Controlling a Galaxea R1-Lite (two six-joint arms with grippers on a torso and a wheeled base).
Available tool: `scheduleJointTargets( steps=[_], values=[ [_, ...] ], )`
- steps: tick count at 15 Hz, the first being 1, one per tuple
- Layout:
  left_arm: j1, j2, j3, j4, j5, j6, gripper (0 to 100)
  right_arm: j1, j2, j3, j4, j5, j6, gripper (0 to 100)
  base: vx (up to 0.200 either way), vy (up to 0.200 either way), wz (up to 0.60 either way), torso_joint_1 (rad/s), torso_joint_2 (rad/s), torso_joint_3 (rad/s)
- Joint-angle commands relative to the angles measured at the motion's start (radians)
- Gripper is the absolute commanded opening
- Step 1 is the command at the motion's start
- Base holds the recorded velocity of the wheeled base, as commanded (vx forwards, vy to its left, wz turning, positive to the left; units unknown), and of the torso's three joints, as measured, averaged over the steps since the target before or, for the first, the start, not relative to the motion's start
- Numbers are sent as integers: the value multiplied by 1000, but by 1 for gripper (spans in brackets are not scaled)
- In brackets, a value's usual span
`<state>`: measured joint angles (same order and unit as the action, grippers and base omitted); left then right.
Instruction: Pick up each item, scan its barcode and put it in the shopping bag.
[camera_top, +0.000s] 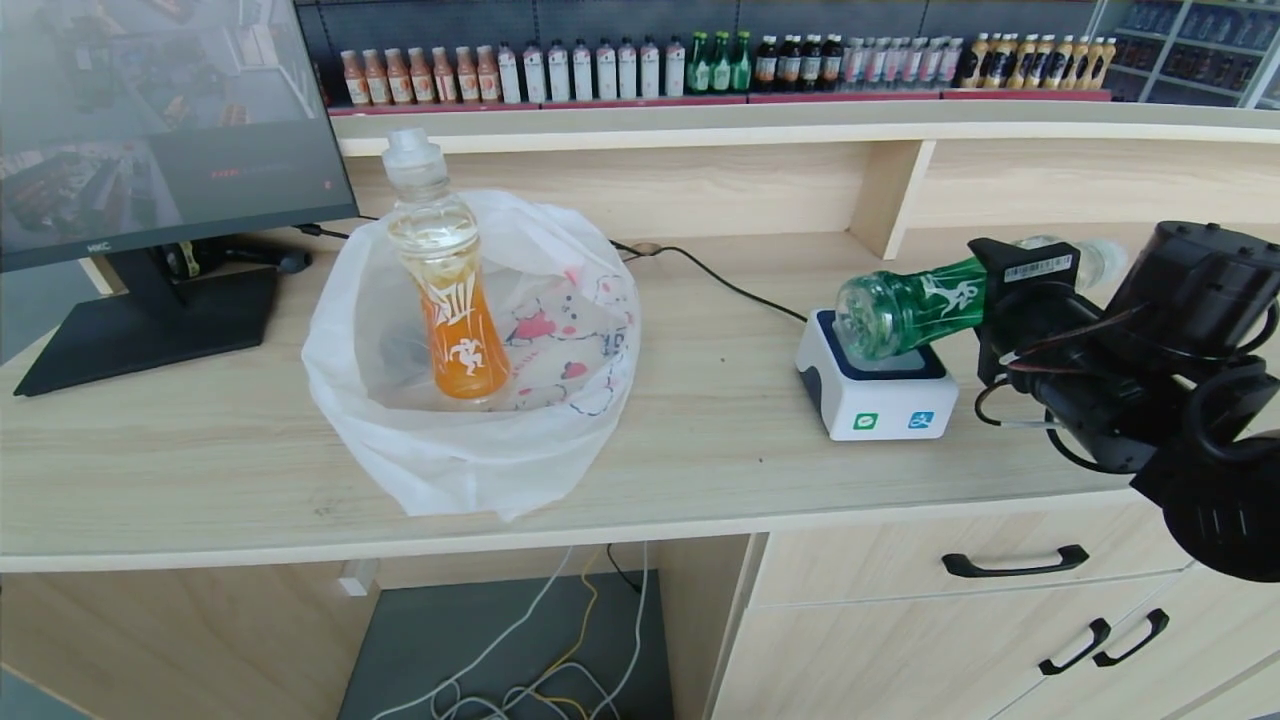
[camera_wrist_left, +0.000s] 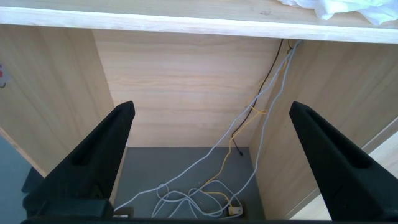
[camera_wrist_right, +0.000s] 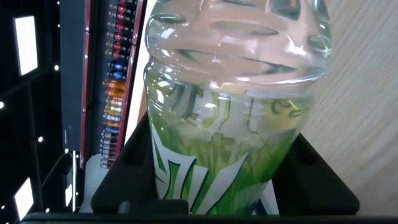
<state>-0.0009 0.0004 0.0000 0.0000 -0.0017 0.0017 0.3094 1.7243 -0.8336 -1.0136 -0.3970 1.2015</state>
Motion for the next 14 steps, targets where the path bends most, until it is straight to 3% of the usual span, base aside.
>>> scheduleJointTargets(
  steps=[1, 11, 14],
  values=[
    [-1, 0, 0, 0, 0, 0, 100, 1, -2, 1, 1, 0, 0, 0, 0, 0, 0, 0, 0, 0],
    [1, 0, 0, 0, 0, 0, 100, 1, -23, -27, -2, 1, -11, 0, 0, 0, 0, 0, 0, 0],
    [1, 0, 0, 0, 0, 0, 100, 7, -38, -82, -2, 15, -91, 0, 0, 0, 0, 0, 0, 0]
  ],
)
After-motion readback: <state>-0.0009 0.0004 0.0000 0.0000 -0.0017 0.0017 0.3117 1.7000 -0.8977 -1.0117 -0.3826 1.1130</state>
